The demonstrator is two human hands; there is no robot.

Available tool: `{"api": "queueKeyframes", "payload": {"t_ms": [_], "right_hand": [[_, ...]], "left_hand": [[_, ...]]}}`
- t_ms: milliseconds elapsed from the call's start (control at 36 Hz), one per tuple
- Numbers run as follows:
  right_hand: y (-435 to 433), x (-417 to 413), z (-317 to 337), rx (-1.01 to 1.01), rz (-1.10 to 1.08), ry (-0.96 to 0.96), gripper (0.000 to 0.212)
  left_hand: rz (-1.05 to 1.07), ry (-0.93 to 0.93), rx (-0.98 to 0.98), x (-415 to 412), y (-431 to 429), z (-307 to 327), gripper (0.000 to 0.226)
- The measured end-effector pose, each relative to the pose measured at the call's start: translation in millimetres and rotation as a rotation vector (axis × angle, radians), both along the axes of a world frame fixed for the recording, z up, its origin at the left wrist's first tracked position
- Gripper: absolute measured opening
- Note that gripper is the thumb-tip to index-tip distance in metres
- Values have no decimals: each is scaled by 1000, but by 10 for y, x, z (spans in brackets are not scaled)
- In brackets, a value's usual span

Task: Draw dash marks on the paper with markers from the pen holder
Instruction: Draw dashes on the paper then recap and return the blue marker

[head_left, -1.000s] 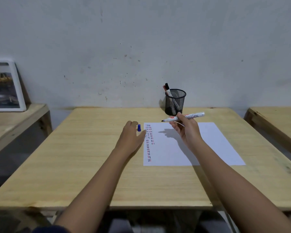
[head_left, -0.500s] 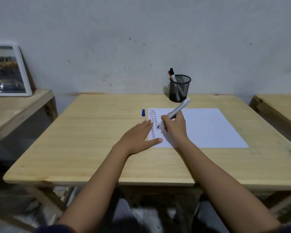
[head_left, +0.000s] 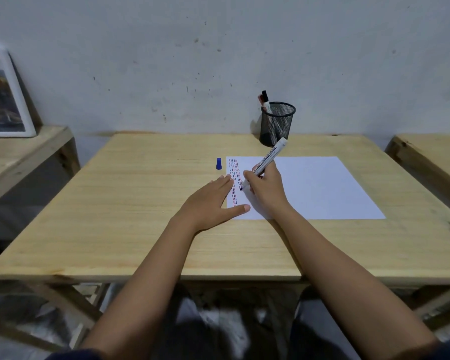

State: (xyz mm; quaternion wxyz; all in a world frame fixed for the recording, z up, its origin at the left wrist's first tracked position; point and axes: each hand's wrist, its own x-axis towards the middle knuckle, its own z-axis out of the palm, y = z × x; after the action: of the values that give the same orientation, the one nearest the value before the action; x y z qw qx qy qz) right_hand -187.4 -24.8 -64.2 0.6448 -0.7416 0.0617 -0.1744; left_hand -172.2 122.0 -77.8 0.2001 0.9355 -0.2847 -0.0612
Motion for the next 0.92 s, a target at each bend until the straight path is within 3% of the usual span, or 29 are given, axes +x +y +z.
{"api": "queueKeyframes", "payload": {"t_ms": [472,528,611,722,917], "right_hand": [[-7,2,-11,10,-20,19,14],[-26,-6,-10,99,-28,15,14],[-66,-26,31,278,-15,-9,14],[-173,53,62,366,-2,-20,11],[-399,127,136,533,25,-34,11]], "left_hand": [[4,7,-24,11,4,0,86],[2,9,-81,7,9,13,84],[32,53,-341,7,-5,48,64],[159,41,-580,139,-4,49,47],[287,-13,-546,502,-109,89,50]]}}
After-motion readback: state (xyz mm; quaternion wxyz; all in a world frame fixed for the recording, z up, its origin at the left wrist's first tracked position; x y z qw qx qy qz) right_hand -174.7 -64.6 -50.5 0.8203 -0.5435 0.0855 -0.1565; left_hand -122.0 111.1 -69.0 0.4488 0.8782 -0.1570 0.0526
